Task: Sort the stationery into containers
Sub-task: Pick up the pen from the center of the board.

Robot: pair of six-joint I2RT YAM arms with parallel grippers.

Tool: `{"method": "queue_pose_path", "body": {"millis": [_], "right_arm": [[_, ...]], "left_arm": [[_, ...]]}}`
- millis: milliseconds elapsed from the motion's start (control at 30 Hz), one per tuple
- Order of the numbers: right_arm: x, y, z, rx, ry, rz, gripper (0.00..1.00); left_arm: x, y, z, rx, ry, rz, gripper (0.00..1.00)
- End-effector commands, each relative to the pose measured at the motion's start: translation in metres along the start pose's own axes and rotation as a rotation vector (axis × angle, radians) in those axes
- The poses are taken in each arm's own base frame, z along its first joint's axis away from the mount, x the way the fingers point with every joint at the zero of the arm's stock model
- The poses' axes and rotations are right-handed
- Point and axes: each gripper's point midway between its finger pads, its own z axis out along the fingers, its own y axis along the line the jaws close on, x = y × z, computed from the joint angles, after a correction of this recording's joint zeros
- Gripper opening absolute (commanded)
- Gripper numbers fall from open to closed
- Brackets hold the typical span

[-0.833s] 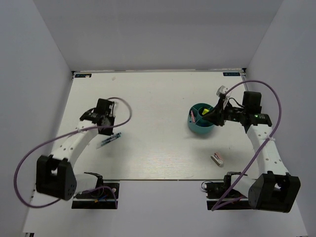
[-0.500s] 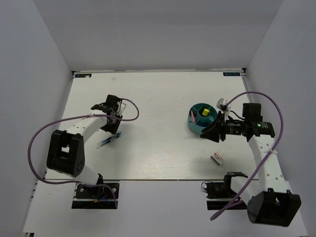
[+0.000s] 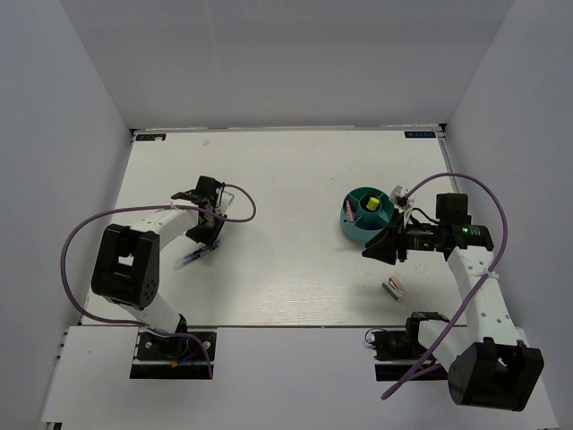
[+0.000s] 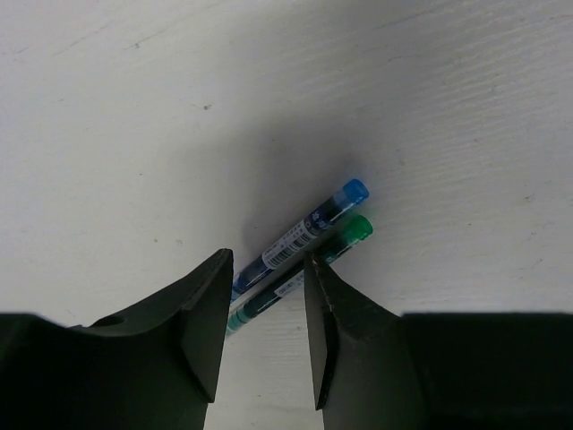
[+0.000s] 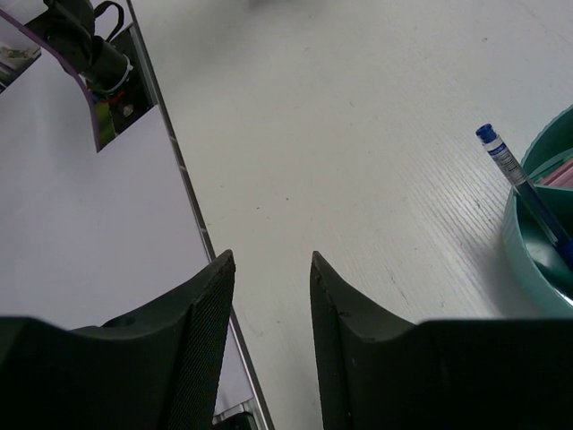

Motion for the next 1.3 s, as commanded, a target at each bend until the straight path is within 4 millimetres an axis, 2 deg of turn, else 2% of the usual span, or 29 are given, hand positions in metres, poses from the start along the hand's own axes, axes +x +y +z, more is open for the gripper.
{"method": "queue_pose_path", "body": {"millis": [0,67,133,433,700,967,1033,1067,1200,1267], "right_arm": [[-0.008,0.001,-0.002,0.001,-0.016,-0.036,0.43],[-0.007,0.000,-0.002,0.001,-0.012,-0.030,0.43],[-0.006,0.000,-0.002,0.003,-0.010,-0.029,0.43],[-0.004,0.000,-0.002,0.000,-0.015,-0.024,0.43],[-0.005,0.000,-0.004,0.010,-0.018,-0.024,0.43],[-0.006,0.002,-0.008,0.013,-0.029,-0.022,0.43],[-0.007,0.002,-0.009,0.013,-0.034,-0.019,0.43],[-0.007,0.002,-0.009,0.016,-0.037,-0.027,0.43],[-0.006,0.001,-0.010,0.021,-0.044,-0.025,0.43],[-0.007,0.001,-0.010,0.021,-0.043,-0.022,0.43]], "left_arm": [[-0.005,-0.008,0.004,0.047,-0.024,0.014,0.48],[-0.010,-0.007,0.006,0.045,-0.038,0.012,0.48],[-0.005,-0.008,0.008,0.046,-0.013,0.016,0.48],[-0.008,-0.001,0.012,0.038,-0.013,-0.001,0.46],[0.006,-0.005,0.028,0.050,0.048,-0.005,0.41],[0.013,-0.014,0.036,0.158,0.085,-0.072,0.25],[0.012,-0.013,0.036,0.161,0.084,-0.086,0.08],[0.008,-0.011,0.035,0.153,0.076,-0.093,0.02],[-0.015,-0.004,0.020,0.136,0.012,-0.131,0.01],[-0.041,0.001,0.001,0.125,-0.083,-0.149,0.01]]}}
